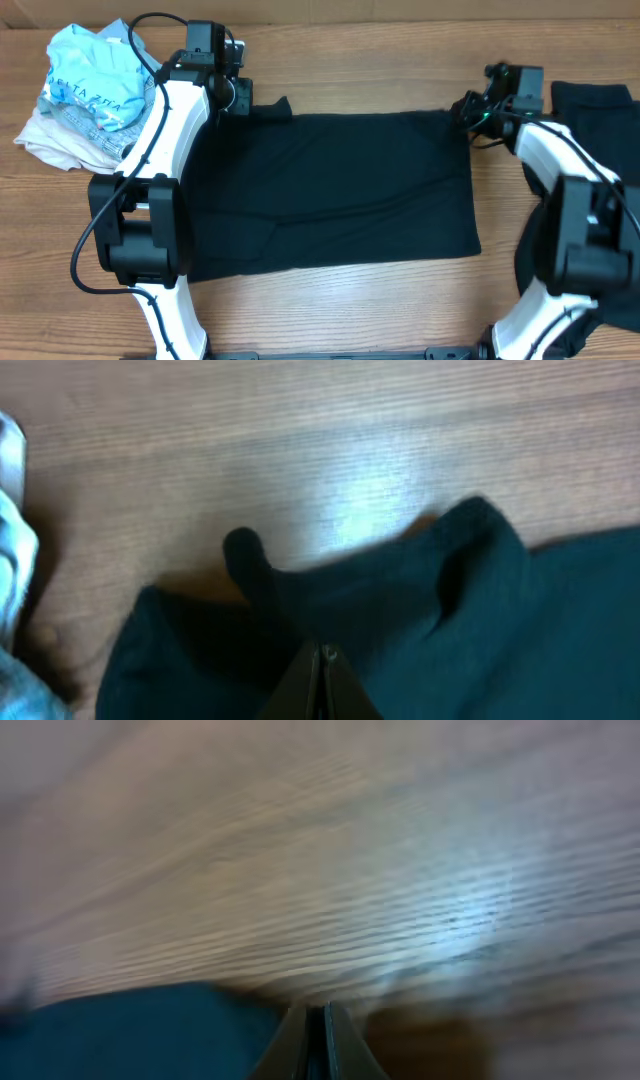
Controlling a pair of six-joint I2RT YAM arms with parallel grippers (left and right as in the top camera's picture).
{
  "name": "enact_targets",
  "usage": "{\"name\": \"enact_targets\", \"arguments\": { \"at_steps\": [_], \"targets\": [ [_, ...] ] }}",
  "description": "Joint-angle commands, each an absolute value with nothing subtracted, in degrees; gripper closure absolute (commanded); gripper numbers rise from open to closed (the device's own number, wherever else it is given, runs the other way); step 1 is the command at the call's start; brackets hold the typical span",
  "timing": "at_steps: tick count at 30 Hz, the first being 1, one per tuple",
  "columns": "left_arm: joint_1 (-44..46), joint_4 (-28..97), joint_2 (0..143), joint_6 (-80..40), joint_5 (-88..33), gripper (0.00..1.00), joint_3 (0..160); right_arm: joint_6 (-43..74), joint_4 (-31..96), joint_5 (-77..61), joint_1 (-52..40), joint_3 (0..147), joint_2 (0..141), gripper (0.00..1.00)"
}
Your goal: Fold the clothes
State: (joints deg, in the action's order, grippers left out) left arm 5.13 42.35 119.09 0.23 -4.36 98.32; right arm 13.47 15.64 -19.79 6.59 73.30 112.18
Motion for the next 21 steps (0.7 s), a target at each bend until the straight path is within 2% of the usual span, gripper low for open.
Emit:
{"name": "enact_targets", "arguments": {
  "at_steps": [1, 12, 21],
  "targets": [
    [4.78, 45.30, 117.08, 1.32, -3.86, 0.96, 99.20, 13.43, 19.75, -20.64, 6.22, 75.05, 104.47, 0.96],
    [4.05, 68.88, 117.08, 1.83, -3.81, 0.96, 99.20, 13.45, 37.52, -11.60, 6.24, 75.07, 103.92, 0.96],
    [3.38, 80.79, 117.08, 1.76, -2.96, 0.96, 99.20, 13.45, 49.39, -11.53, 6.24, 75.09, 103.92, 0.96]
  ]
}}
